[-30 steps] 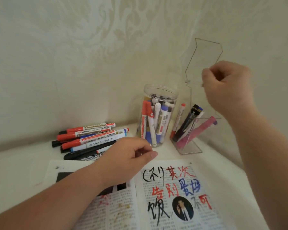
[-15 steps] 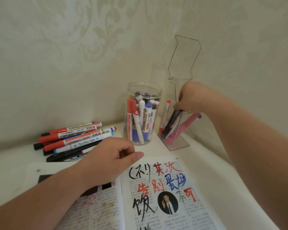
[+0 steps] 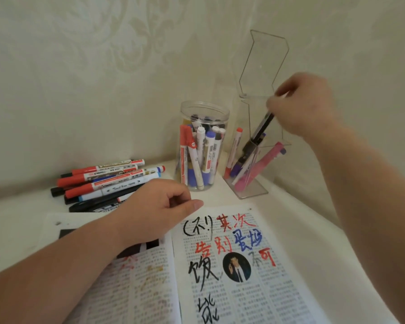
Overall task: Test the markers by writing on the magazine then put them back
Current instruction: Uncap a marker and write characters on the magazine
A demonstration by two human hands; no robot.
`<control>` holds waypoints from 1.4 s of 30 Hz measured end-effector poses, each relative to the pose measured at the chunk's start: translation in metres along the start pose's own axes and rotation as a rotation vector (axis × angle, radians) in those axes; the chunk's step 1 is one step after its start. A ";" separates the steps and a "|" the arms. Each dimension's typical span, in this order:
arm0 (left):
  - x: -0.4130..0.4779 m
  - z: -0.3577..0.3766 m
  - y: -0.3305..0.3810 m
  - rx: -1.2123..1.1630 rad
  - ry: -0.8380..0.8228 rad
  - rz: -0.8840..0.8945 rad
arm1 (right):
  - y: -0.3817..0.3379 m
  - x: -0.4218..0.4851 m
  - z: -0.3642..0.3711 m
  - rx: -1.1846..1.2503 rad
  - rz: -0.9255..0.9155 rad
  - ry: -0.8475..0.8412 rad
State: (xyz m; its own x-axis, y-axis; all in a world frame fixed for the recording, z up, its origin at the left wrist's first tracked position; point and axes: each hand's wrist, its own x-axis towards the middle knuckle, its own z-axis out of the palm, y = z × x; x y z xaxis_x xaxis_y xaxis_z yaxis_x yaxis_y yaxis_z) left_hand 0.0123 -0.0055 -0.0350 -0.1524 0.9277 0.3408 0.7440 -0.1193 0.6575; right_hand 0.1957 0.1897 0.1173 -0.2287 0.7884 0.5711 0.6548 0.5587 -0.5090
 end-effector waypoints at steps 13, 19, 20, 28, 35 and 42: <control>-0.001 0.002 0.011 -0.123 0.053 0.091 | 0.009 -0.116 0.012 0.831 -0.165 -0.245; 0.001 0.009 0.005 0.009 -0.100 0.022 | 0.025 -0.129 0.049 1.027 -0.031 -0.375; 0.002 0.011 0.005 -0.033 -0.114 0.022 | 0.026 -0.133 0.051 1.028 -0.041 -0.437; 0.002 0.012 0.013 -0.055 -0.164 0.082 | 0.022 -0.145 0.068 0.938 -0.048 -0.596; 0.001 0.005 0.017 -0.077 -0.099 0.081 | 0.019 -0.144 0.063 1.061 -0.062 -0.567; 0.000 0.006 0.009 -0.179 -0.186 0.042 | 0.043 -0.124 0.051 1.077 0.047 -0.444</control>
State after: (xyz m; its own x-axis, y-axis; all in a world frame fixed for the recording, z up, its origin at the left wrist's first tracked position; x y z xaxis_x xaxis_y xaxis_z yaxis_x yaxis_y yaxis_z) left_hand 0.0229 -0.0048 -0.0332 0.0114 0.9677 0.2517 0.6174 -0.2048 0.7595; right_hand 0.2151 0.1292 -0.0084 -0.5920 0.7161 0.3697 -0.2319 0.2879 -0.9291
